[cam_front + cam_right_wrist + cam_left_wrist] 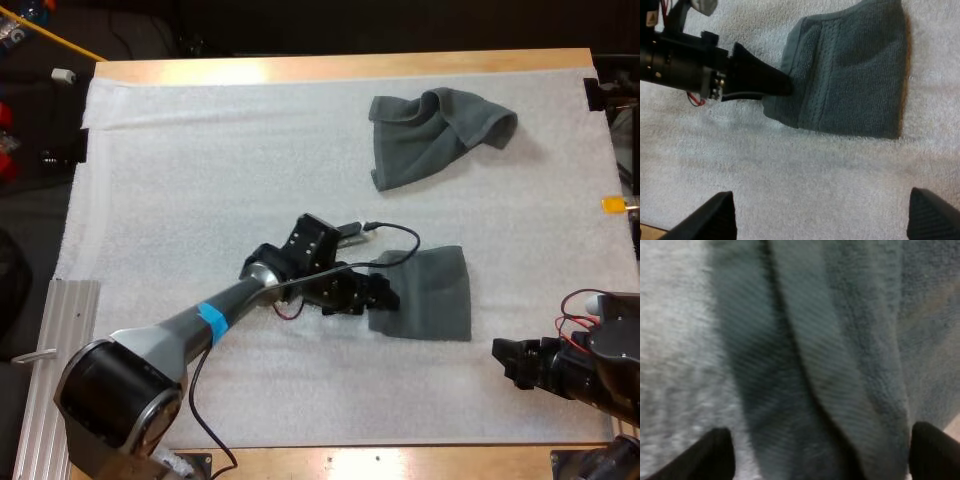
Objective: Pick towel from pile, fold and stack
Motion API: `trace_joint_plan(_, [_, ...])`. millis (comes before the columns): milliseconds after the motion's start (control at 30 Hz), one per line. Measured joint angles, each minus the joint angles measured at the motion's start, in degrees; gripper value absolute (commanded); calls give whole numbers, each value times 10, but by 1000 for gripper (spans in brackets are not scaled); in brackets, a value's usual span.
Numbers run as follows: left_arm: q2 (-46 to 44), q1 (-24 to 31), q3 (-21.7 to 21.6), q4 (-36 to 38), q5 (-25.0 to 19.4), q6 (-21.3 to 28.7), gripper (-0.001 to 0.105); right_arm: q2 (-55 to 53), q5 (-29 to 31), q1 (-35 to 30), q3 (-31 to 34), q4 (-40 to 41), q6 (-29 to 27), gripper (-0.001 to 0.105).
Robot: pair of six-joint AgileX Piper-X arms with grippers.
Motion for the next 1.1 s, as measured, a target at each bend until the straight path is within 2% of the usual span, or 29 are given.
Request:
trace_joint_plan(400, [64,-68,-88,12,3,-57,69,0,0,0,0,13,0,68])
trace_joint_plan(500, [74,-72,-108,27,3,-58,62,0,0,0,0,21,-2,68])
trace_joint_plan(600, [75,-72,-110,34,3,-59,39,0,0,0,0,29,-5,68])
trace_joint_plan(667, [75,-72,-110,43,3,-59,16,0,0,0,0,32,-9,68])
trace_joint_plan(700, [75,-72,-110,49,3,-57,8,0,0,0,0,32,-12,68])
trace_joint_plan(733, [75,-72,-110,56,3,-51,0,0,0,0,0,32,-13,68])
trace_joint_plan(867, [73,-69,-110,94,-4,-3,0,0,0,0,0,35,-13,68])
trace_joint_plan(1000, [51,-46,-110,162,-38,68,0,0,0,0,0,35,-13,68])
trace_joint_plan(1100, [23,-5,-110,221,-77,133,0,0,0,0,0,35,-13,68])
